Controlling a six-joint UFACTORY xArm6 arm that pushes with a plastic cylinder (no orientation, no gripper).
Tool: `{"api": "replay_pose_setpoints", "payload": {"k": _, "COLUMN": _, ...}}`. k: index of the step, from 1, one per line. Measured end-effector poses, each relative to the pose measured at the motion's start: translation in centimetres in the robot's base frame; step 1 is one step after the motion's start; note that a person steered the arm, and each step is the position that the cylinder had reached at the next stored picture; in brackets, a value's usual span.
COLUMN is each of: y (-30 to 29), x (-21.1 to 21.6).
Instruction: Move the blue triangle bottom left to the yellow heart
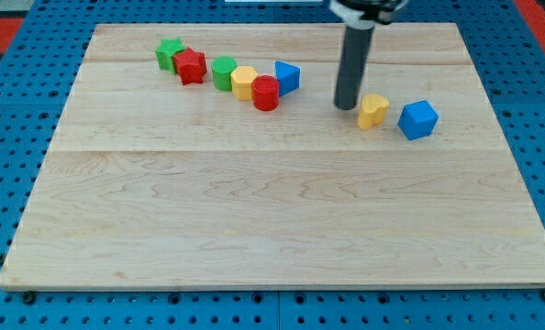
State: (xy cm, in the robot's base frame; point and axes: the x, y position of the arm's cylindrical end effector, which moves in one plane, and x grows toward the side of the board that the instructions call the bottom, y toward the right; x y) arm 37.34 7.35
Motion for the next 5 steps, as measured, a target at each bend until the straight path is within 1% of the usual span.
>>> {"api": "replay_pose_setpoints", "payload": {"k": 1, "y": 1.4, "x": 0.3}}
{"api": "replay_pose_setpoints", "payload": {"k": 2, "y": 4.5, "x": 0.3}}
{"api": "replay_pose_setpoints", "payload": {"k": 3, "y": 4.1, "x": -0.5}}
{"api": "replay_pose_setpoints", "payload": {"k": 4, "y": 0.5, "x": -5.7}}
{"api": "replay_pose_setpoints", "payload": {"k": 5, "y": -4.8, "x": -8.9}}
